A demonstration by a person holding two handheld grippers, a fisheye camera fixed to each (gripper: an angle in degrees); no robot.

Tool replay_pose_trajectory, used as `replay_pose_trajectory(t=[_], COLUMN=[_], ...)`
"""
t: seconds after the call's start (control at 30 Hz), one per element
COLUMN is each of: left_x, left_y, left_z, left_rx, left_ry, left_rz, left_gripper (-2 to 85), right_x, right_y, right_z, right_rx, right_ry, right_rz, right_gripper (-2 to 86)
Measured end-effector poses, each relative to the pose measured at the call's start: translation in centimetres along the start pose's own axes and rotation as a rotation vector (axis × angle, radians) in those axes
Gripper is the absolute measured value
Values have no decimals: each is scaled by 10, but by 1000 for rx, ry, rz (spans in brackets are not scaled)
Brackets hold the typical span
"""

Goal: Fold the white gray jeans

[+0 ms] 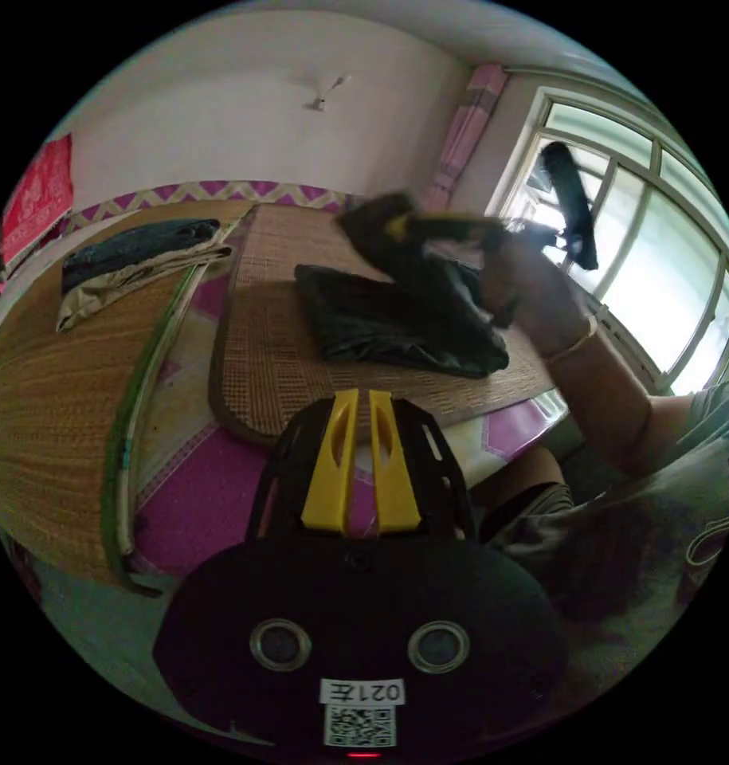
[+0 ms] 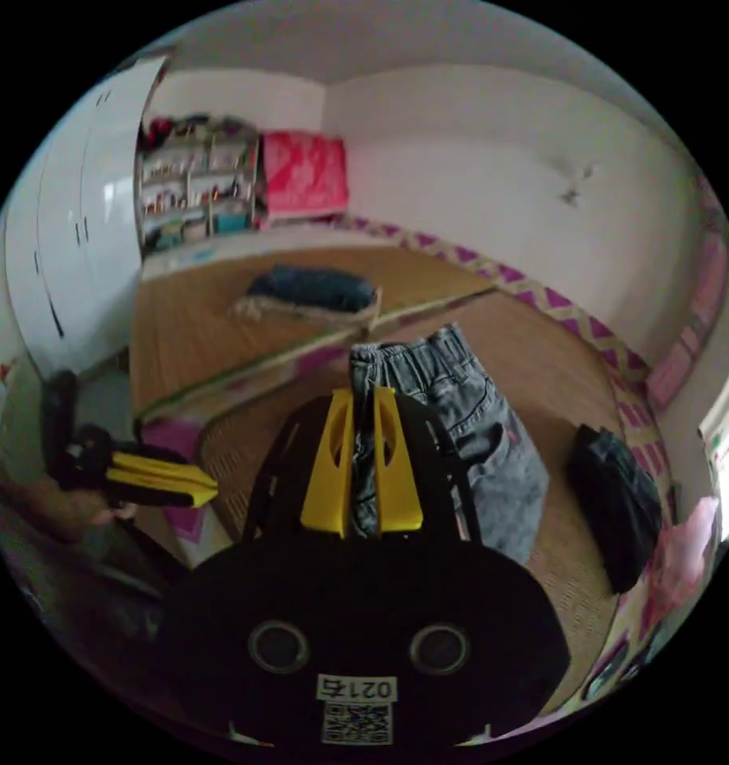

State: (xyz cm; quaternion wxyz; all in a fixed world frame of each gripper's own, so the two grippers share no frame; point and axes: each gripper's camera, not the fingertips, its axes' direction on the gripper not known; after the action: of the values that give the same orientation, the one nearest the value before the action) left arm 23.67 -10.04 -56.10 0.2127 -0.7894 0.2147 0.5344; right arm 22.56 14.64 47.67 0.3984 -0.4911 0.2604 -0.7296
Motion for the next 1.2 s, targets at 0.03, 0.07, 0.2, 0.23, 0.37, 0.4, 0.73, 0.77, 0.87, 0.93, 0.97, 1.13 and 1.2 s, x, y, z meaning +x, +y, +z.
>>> replay_pose_trajectory(t=[0.03, 0.07, 0.2, 0.23, 0.37, 0.4, 0.73, 0.77, 0.87, 0.93, 0.97, 1.13, 1.2], left_x=[-9, -13, -44, -52, -71, -77, -149, -157, -200, -235, -242, -267, -268], left_y=[1, 1, 1, -3, -25, -35, -153, -160, -191, -208, -211, -240, -249], left_z=[-2, -4, -14, -15, -9, -5, 51, 57, 91, 123, 131, 168, 185], left_rx=[1, 0, 5, 12, 52, 68, 128, 114, 38, -44, -76, -221, -321], left_ry=[-3, -4, -37, -40, -21, -2, 60, 76, 211, 332, 358, 443, 486], left_rz=[-10, -14, -40, -44, -56, -51, -109, -127, -250, -349, -372, -342, -336], left_gripper=[-7, -7, -9, -9, -7, -6, 104, 118, 150, 170, 171, 140, 115], right_x=[-18, -25, -21, -21, -24, -26, 93, 112, 208, 279, 295, 378, 391], right_y=[1, 4, -7, -12, -15, -10, 40, 46, 85, 122, 132, 196, 204], right_z=[45, 64, 51, 36, 48, 68, -28, -36, -57, -48, -42, 7, 12], right_rx=[-124, -181, -102, -44, -109, -210, -70, -50, -33, -82, -97, -163, -149], right_ry=[17, 19, 49, 90, 48, 2, -105, -75, 5, -130, -180, -604, -665], right_rz=[-57, -87, -13, -17, -79, -107, 87, 146, 424, 623, 667, 880, 906], right_gripper=[37, 37, 29, 29, 37, 42, 97, 101, 116, 128, 131, 146, 140])
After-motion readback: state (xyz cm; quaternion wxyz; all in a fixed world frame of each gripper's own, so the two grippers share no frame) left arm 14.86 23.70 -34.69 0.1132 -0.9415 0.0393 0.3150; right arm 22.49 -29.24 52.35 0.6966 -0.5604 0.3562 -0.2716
